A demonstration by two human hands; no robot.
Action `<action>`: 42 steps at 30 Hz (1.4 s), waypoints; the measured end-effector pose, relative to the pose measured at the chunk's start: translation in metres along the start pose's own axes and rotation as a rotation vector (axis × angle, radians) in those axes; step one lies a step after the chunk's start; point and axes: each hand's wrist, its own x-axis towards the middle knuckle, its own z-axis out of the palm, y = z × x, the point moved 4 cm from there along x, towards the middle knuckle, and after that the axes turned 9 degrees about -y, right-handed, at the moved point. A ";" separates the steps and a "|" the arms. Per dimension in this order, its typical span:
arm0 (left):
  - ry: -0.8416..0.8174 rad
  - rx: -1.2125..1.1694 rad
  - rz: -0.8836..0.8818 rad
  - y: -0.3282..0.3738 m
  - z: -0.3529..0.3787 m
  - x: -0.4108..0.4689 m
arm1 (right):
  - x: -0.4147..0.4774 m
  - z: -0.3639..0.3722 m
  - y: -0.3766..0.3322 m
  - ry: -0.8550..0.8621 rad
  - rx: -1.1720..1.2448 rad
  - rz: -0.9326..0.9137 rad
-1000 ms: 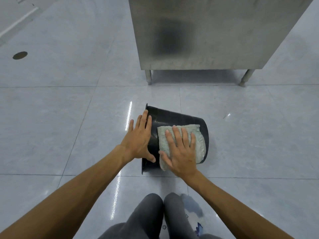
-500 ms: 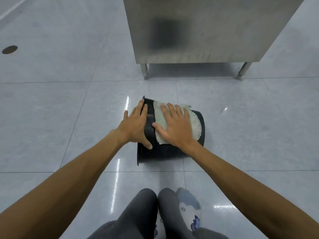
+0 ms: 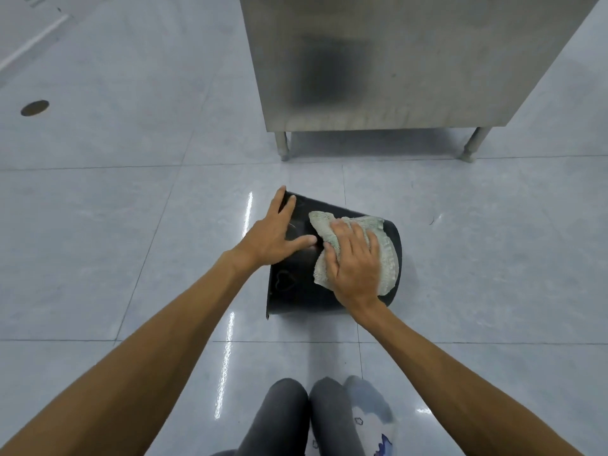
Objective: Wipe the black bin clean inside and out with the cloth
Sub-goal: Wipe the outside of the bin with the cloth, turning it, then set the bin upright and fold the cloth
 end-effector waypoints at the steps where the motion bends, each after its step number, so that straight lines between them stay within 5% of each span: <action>1: 0.073 -0.070 0.006 0.000 0.005 -0.001 | 0.003 -0.003 0.002 0.020 0.084 0.066; 6: 0.357 -0.706 -0.265 0.001 0.034 -0.022 | 0.026 -0.029 0.009 0.022 0.509 0.378; 12: 0.371 -0.915 -0.167 0.019 0.034 -0.042 | 0.041 -0.059 0.020 -0.035 0.832 0.540; 19: 0.246 -0.395 -0.052 0.048 0.005 -0.056 | 0.043 -0.083 0.015 -0.026 1.196 0.654; 26: 0.082 0.314 -0.030 0.075 0.037 -0.073 | 0.037 -0.070 0.010 -0.079 1.286 0.755; 34: 0.080 0.573 0.097 0.079 0.083 -0.084 | 0.025 -0.056 0.011 -0.253 1.082 0.586; 42: 0.048 0.639 0.089 0.069 0.108 -0.080 | 0.021 -0.048 0.003 -0.573 0.567 0.345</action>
